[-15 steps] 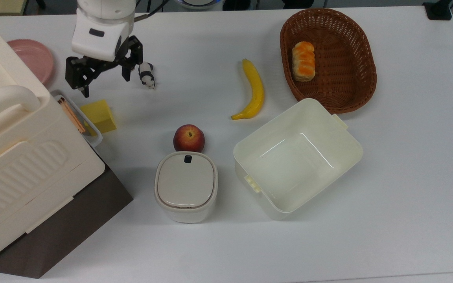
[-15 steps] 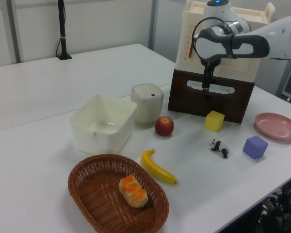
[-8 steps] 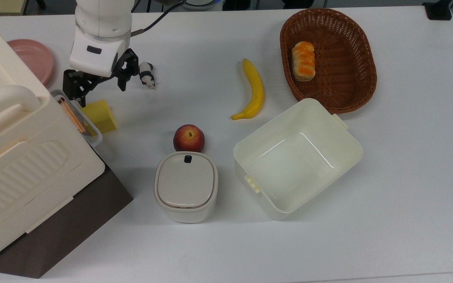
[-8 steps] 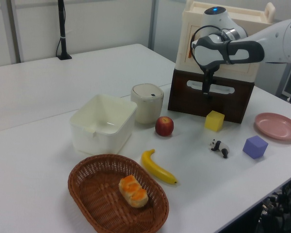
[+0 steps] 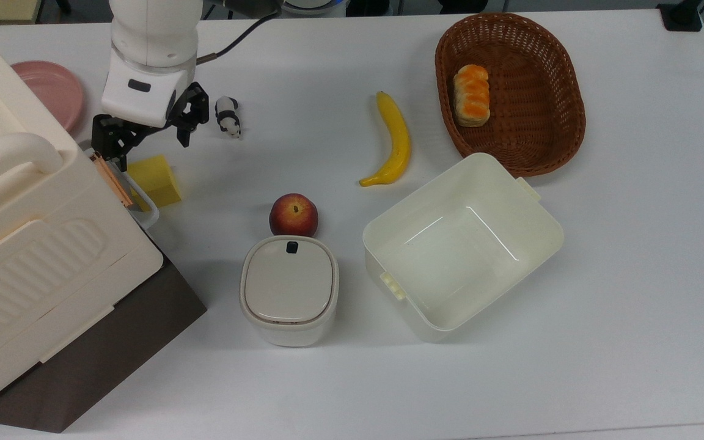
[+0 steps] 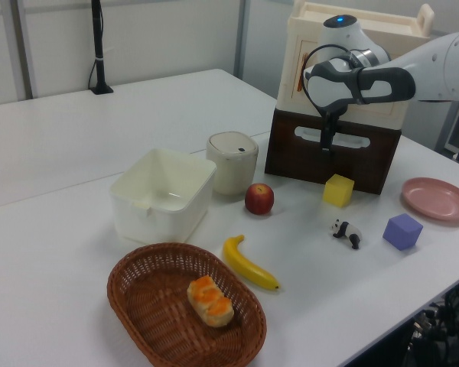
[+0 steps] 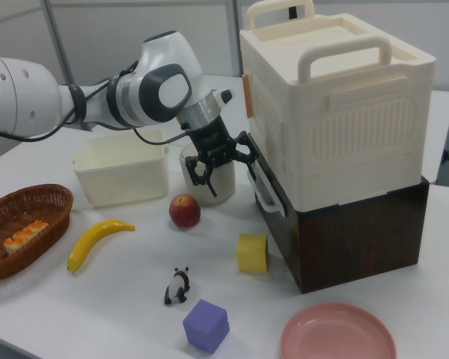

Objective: Slide the drawer open

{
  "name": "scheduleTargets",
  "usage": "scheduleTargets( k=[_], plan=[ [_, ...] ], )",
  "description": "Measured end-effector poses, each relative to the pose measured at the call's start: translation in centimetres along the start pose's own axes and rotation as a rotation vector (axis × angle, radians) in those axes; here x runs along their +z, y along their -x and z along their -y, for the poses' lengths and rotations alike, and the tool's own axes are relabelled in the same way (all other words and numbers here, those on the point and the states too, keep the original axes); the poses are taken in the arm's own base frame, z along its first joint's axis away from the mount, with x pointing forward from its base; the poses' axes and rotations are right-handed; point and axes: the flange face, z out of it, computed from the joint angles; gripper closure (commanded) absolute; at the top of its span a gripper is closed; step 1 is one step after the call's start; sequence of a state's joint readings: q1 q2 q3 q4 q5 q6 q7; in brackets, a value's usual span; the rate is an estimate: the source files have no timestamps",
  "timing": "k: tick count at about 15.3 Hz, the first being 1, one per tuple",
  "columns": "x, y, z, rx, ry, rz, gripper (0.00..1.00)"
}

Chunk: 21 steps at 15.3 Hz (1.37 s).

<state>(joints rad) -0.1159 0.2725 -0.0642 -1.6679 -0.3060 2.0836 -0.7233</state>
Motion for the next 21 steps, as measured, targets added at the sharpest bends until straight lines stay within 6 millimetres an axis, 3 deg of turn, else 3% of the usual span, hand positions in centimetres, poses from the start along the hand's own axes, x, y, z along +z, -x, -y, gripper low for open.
scheduleTargets(
  k=[21],
  plan=[
    [3.4, 0.3, -0.7, -0.017, 0.012, 0.043, 0.0]
  ],
)
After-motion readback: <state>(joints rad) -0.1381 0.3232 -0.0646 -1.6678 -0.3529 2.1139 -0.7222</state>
